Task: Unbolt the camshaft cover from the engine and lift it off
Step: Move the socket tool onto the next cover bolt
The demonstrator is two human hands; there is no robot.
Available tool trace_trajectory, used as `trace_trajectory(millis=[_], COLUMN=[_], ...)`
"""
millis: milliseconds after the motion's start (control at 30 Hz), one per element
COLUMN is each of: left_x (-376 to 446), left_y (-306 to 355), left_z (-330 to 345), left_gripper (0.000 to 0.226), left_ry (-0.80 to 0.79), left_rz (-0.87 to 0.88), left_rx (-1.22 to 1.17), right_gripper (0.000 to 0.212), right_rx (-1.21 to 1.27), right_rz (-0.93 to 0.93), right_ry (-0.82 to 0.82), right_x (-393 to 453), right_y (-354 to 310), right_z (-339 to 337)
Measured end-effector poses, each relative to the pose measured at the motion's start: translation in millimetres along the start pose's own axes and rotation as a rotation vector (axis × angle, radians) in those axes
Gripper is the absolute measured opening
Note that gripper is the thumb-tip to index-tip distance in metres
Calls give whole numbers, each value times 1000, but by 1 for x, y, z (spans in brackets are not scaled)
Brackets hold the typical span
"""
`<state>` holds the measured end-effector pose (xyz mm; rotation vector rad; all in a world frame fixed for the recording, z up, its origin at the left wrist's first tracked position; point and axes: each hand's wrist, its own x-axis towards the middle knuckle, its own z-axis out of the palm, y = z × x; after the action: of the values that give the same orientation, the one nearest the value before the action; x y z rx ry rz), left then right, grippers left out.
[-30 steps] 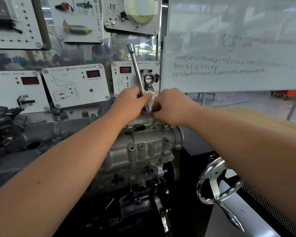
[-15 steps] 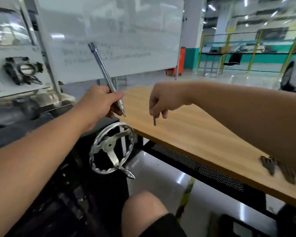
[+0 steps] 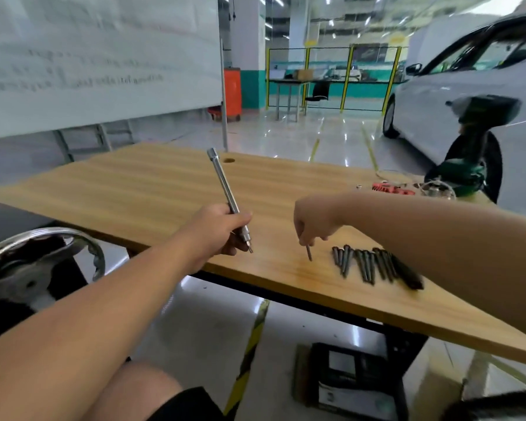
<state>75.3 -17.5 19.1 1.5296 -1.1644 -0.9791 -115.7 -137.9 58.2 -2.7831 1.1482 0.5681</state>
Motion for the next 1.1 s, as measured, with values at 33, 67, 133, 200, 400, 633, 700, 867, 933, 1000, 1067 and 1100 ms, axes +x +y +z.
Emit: trace_trajectory(millis=[33,67,133,200,400,633,700,867,933,1000,1067,1100], left_x=[3,5,8,10,9,3,1,1,3,4,4,3], left_y=[-3,-5,-8,-9,-13,-14,-11,-6,-7,-7,-6,-6], left_z=[6,11,19,27,47,61,64,85,94,101,108,112], left_gripper=[20,19,19,18,16,20,24,28,30,29,32,36], left_ry=[-12,-21,-37,-56,-93,-185,-223,-167,-136,-129,-166,-193], left_rz=[-8,-16,-35,-57,-140,-147,-150,-39,80,128,134,139], left_rx=[1,-1,-8,-9,9,120,166,470,731,843,856,869], right_gripper=[19,18,21,31,42,68,66,24,30,30,26,24], right_rx=[-34,-73,-140,-166,49,815,898,624,449,317,210,177], right_rz=[5,6,3,15,83,161,146,223,268,315,329,332], right_ry=[-20,-36,-41,-4,275,431,454,305,246,214,194,182], right_x=[-1,-3,-5,-7,-10,22,30,38,36,37,39,40], right_y=[3,6,11,18,31,11,10,21,26,32,38,41], right_z=[4,9,15,15,-10,0,2,11,18,27,32,34])
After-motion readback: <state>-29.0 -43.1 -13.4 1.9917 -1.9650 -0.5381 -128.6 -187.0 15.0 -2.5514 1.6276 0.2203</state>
